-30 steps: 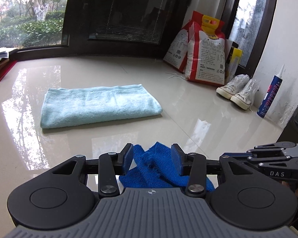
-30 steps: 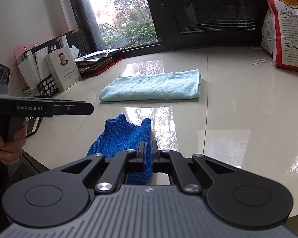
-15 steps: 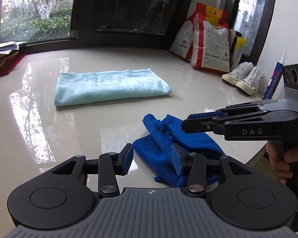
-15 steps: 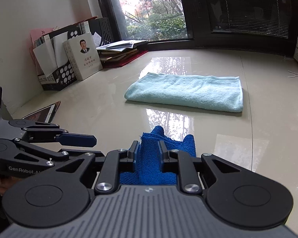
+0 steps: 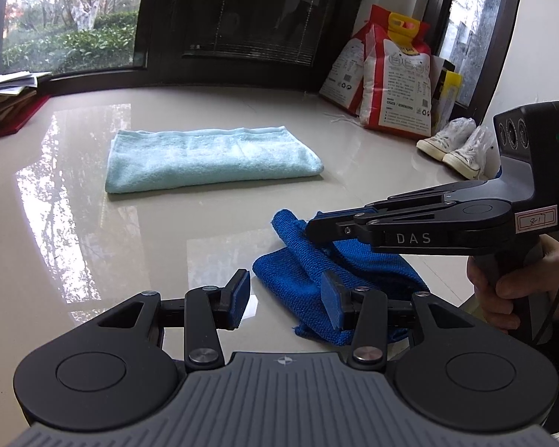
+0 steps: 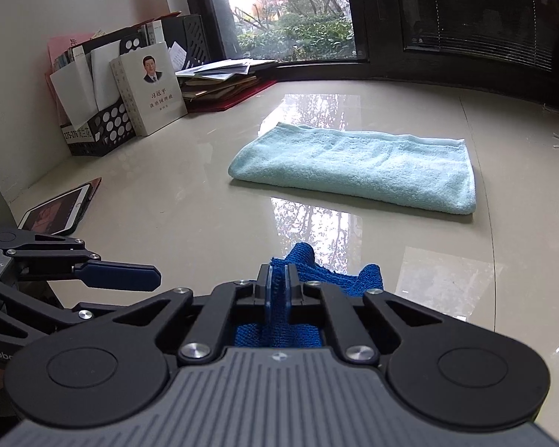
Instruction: Fold towel
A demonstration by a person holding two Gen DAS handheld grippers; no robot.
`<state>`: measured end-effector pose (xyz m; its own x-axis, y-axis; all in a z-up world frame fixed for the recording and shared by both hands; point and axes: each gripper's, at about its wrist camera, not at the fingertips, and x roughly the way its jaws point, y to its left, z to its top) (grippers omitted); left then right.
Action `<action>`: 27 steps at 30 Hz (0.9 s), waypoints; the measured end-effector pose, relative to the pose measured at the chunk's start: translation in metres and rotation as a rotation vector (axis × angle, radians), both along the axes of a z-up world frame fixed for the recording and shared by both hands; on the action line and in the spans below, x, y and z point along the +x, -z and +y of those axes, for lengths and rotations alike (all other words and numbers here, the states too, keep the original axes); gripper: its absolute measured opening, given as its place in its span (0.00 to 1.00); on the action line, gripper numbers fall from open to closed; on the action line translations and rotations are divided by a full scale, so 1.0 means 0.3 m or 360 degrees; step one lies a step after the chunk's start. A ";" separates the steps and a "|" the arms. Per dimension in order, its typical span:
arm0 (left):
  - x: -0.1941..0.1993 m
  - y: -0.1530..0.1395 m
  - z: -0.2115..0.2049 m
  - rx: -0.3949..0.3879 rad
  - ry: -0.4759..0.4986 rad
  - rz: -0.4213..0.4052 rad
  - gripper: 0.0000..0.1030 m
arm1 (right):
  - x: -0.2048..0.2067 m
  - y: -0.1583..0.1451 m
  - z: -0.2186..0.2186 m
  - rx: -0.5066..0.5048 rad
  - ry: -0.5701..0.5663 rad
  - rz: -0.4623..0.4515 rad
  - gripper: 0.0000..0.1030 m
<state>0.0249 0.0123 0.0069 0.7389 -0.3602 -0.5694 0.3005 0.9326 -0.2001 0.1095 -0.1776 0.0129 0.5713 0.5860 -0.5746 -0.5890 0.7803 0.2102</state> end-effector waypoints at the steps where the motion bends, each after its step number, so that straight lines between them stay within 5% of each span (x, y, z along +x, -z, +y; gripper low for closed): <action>1: 0.003 -0.001 -0.001 -0.0002 0.0002 -0.0002 0.44 | -0.003 -0.007 -0.009 0.0017 0.0007 -0.0009 0.03; 20: 0.084 -0.009 -0.078 -0.0021 0.0079 0.0022 0.41 | -0.029 -0.048 -0.144 0.0045 0.0127 -0.0089 0.02; 27: 0.168 0.015 -0.098 -0.0049 0.0000 0.0102 0.41 | -0.041 -0.034 -0.227 0.0054 0.0204 -0.0074 0.02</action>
